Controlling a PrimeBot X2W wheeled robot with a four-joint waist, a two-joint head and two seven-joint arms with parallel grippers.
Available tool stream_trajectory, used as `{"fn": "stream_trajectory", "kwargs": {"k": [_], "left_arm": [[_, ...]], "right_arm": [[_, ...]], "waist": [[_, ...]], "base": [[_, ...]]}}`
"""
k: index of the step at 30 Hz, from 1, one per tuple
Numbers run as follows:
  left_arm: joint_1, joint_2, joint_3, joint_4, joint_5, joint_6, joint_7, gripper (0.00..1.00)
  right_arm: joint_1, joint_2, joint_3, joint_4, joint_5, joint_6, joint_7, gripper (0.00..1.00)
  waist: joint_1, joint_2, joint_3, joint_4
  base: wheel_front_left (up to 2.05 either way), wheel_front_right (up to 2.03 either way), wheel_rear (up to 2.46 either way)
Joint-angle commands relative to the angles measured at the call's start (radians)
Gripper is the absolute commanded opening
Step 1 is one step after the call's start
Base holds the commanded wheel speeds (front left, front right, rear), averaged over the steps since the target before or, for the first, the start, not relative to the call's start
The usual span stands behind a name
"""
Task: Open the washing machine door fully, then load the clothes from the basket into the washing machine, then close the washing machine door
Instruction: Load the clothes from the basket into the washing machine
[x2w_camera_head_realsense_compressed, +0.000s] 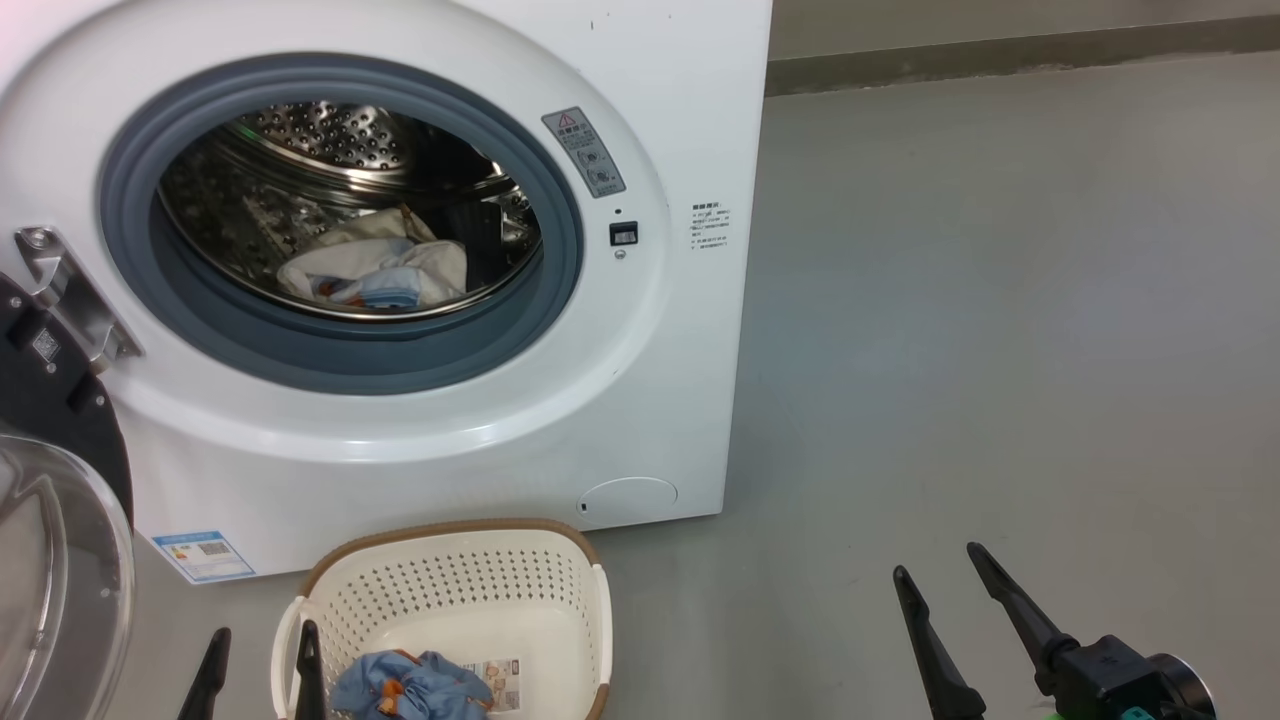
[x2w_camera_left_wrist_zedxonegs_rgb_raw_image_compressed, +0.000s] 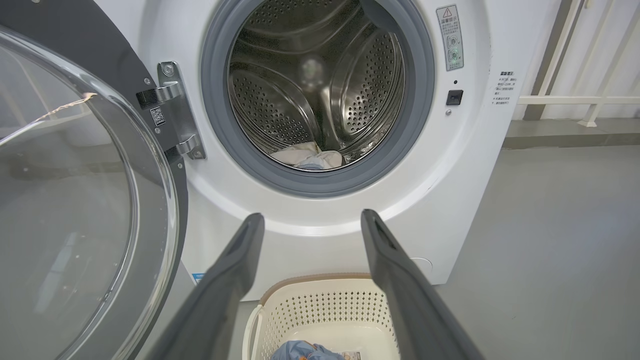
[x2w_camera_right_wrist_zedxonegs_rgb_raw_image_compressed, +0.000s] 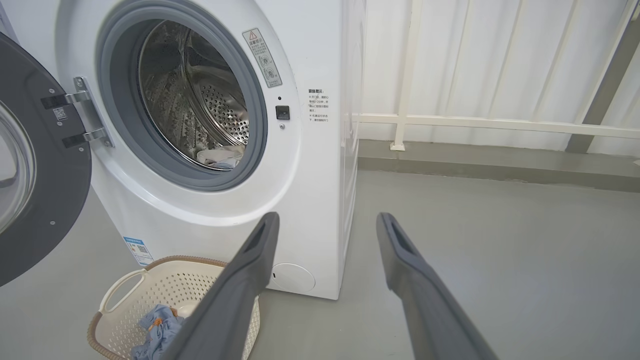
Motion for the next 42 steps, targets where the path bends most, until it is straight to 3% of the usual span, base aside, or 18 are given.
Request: {"fn": "stream_trajectory", "kwargs": {"k": [1,18,24,34,42], "left_arm": [[-0.023,0.011,0.043,-0.016,0.010,-0.004,-0.012,1.00],[-0.026,-0.017,0.060,0.008,0.029,-0.022,-0.012,1.00],[-0.054,-0.038,0.057,0.060,0.028,-0.041,-0.012,1.00],[-0.210,-0.090,0.016,0.268,0.029,-0.129,-0.012,1.00],[-0.452,-0.143,-0.008,0.553,0.039,-0.229,-0.012,1.00]], "right_arm": [[-0.015,-0.003,0.021,-0.030,-0.005,0.002,0.001,1.00],[-0.018,-0.003,0.005,-0.049,-0.020,0.002,0.008,1.00],[-0.035,-0.003,-0.001,-0.078,-0.033,0.002,0.010,1.00],[-0.093,-0.004,-0.005,-0.138,-0.048,0.002,0.016,1.00],[-0.186,-0.005,0.008,-0.166,-0.050,0.002,-0.001,1.00]], "waist": [[0.0000,0.0000,0.000,0.000],[0.0000,0.0000,0.012,-0.005],[0.0000,0.0000,0.062,-0.005],[0.0000,0.0000,0.230,0.002],[0.0000,0.0000,0.414,-0.007]], "base": [[0.00,0.00,0.00],[0.00,0.00,0.00],[0.00,0.00,0.00],[0.00,0.00,0.00],[0.00,0.00,0.00]]}}
